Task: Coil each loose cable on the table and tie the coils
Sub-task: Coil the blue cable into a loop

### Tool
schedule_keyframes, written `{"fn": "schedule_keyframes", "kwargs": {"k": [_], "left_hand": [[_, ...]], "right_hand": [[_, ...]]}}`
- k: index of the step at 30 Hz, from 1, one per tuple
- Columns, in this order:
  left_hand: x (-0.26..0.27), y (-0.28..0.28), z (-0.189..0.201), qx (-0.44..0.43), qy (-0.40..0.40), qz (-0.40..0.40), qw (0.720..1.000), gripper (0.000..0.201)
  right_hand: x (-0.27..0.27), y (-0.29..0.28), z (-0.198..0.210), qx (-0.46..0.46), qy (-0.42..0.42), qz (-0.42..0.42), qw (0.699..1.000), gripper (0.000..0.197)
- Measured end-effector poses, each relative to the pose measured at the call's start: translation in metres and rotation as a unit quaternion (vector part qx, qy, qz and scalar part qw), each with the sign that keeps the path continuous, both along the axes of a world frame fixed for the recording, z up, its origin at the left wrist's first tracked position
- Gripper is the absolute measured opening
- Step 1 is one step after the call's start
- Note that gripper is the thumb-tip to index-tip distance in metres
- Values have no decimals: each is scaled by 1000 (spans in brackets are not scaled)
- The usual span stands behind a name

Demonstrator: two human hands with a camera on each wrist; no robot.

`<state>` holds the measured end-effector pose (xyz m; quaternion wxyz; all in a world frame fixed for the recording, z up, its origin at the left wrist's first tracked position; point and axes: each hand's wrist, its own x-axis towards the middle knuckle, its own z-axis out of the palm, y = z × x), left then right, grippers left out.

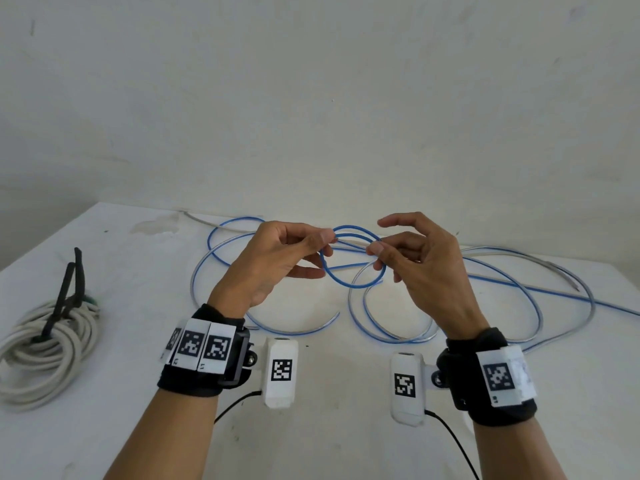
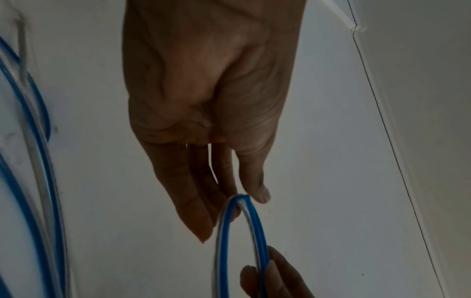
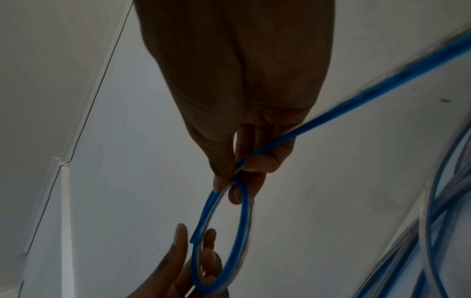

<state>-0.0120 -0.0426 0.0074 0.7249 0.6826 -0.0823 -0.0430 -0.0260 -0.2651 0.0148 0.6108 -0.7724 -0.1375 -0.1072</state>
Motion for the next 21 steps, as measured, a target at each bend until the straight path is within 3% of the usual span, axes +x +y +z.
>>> {"fn": "schedule_keyframes", "kwargs": {"k": [9, 21], "left_hand": [[-3, 3, -4, 105, 5, -71, 992, 16], [-3, -3, -1, 115, -31, -40, 992, 18]], "right_hand": [[2, -1, -1, 1, 2, 21, 1000, 10], [3, 1, -3, -12, -13, 26, 1000, 3]]}}
